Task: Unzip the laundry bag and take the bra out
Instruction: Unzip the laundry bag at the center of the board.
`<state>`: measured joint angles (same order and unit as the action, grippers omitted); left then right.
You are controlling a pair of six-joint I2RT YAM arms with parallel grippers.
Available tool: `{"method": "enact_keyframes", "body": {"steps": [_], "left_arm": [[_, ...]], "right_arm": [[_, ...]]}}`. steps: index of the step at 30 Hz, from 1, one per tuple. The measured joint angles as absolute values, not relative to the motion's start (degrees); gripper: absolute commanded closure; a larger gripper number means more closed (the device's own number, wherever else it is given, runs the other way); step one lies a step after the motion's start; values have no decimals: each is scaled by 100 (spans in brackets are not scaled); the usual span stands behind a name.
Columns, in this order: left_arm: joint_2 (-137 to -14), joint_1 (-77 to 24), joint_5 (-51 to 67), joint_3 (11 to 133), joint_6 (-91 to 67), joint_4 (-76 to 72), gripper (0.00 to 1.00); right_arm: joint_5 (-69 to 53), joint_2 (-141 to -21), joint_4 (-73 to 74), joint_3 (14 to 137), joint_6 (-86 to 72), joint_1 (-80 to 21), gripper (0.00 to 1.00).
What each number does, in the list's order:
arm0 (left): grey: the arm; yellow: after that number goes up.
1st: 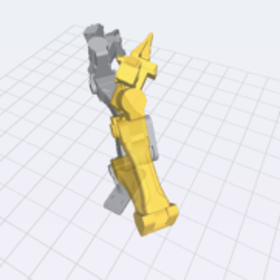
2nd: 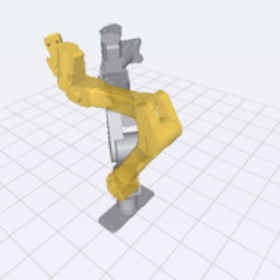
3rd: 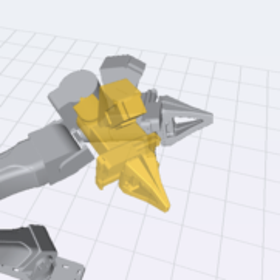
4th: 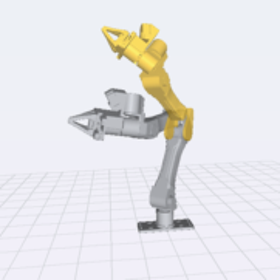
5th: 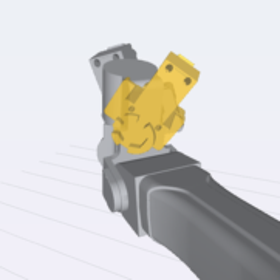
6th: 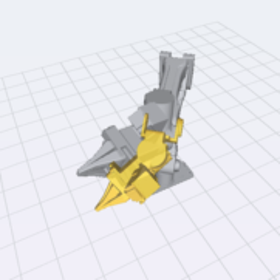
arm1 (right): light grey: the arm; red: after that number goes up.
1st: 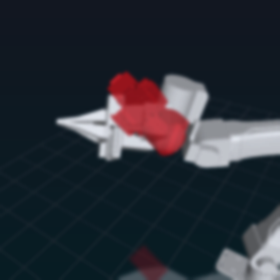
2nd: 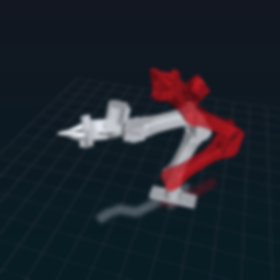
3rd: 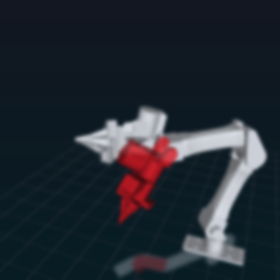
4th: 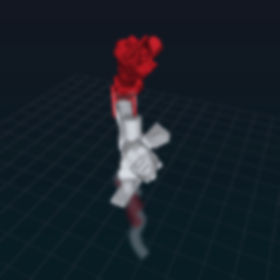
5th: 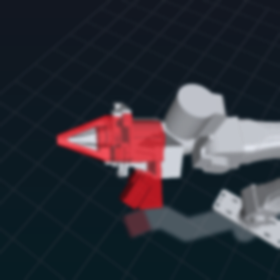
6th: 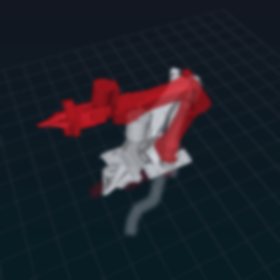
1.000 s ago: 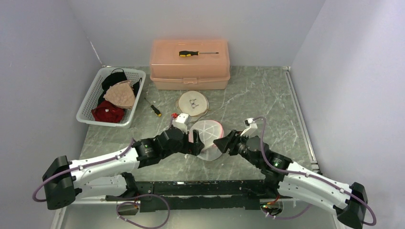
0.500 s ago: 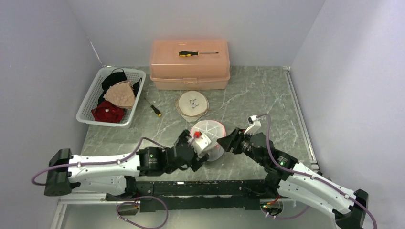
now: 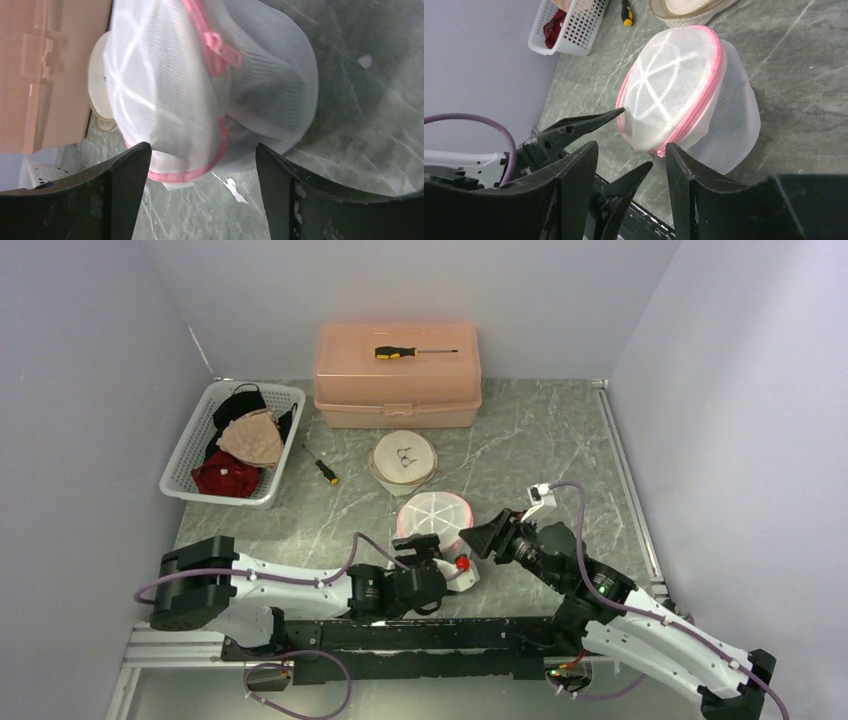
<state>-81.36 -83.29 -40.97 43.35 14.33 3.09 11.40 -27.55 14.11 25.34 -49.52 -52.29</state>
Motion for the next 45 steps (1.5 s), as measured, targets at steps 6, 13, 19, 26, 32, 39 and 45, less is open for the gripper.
{"method": "enact_keyframes", "body": {"steps": [6,13,19,26,32,39,45], "left_arm": [[-8123,-8103,-4160,4329,1538,-104,42],[-7922,-8095,-3876,4329,1411,-91,74],[-7802,-8023,-3677,4281,1267,-82,97],[-7544,-7870,-3339,4239,1057,222,97],[-7284,-7439,-2471,4595,615,919,97],[-7157,-7183,-1660,4731,259,1347,97],[-6949,-7074,-1376,4731,45,1544,97]], "right_arm": [[1140,-2526,1466,2534,-4954,-5229,44],[1087,-2427,1446,2493,-4864,-5225,41],[1033,-2521,1356,2467,-4692,-5225,41],[989,-2646,1321,2462,-4281,-5225,46],[637,-2998,958,2462,-3846,-5225,53],[360,-3621,552,2469,-3494,-5225,54],[276,-4064,440,2482,-3350,-5225,58]]}}
